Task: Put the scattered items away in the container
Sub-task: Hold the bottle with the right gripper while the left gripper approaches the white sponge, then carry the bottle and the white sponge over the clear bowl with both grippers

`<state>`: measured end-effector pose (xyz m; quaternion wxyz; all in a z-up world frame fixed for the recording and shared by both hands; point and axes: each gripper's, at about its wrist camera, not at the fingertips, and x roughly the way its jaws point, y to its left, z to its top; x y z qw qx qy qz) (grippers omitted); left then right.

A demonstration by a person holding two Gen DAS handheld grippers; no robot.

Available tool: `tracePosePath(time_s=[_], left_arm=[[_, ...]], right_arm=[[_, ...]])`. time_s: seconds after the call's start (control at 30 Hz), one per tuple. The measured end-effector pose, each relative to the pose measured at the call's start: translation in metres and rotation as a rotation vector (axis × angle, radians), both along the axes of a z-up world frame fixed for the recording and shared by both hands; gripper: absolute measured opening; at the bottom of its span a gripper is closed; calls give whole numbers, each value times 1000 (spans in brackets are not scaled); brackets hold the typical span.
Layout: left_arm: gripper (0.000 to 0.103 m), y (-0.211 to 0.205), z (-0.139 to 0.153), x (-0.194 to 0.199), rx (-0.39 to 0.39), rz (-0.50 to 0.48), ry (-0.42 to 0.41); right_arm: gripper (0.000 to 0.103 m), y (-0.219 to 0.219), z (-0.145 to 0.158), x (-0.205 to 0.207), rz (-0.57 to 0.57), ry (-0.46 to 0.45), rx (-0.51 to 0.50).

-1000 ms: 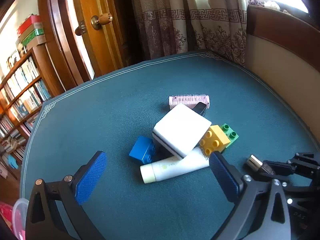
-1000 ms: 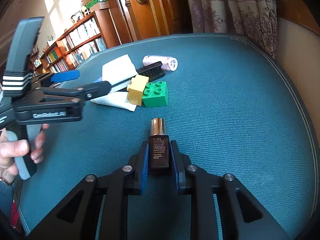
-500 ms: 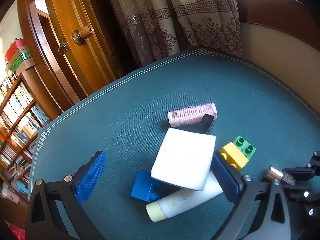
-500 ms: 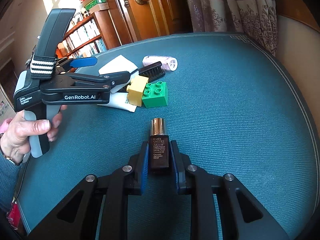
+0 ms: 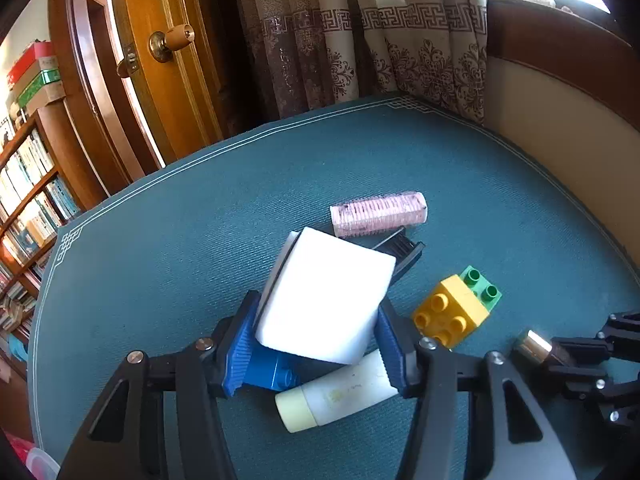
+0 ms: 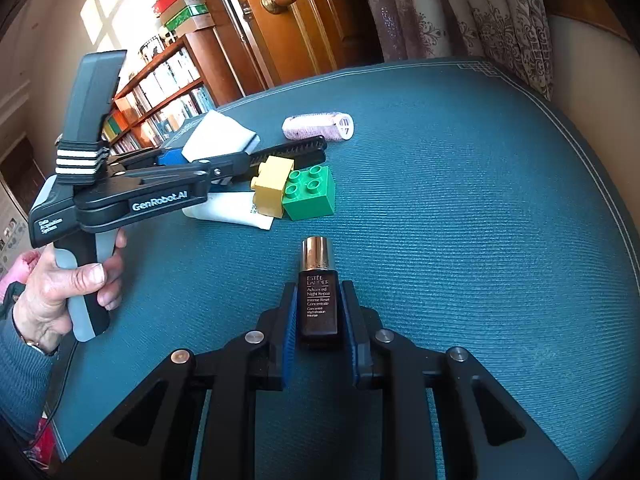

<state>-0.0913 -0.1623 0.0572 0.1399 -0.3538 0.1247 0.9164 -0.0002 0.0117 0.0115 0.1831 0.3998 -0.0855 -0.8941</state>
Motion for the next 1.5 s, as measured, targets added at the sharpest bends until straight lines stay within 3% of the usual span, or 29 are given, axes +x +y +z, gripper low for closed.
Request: tracePosePath(time_s=[0.7, 0.97, 1.33, 1.5], left_arm=[[59, -68, 34, 84, 105, 179, 59], [59, -96, 38, 116, 94, 236, 76], [59, -169, 39, 156, 100, 404, 90], [59, -206, 32, 168, 141, 493, 61]], right_arm=[[22, 1, 0, 0, -7, 6, 0], [22, 1, 2, 4, -42, 22, 26], [22, -7, 6, 15, -32, 37, 44], [22, -11, 5, 20, -35, 30, 43]])
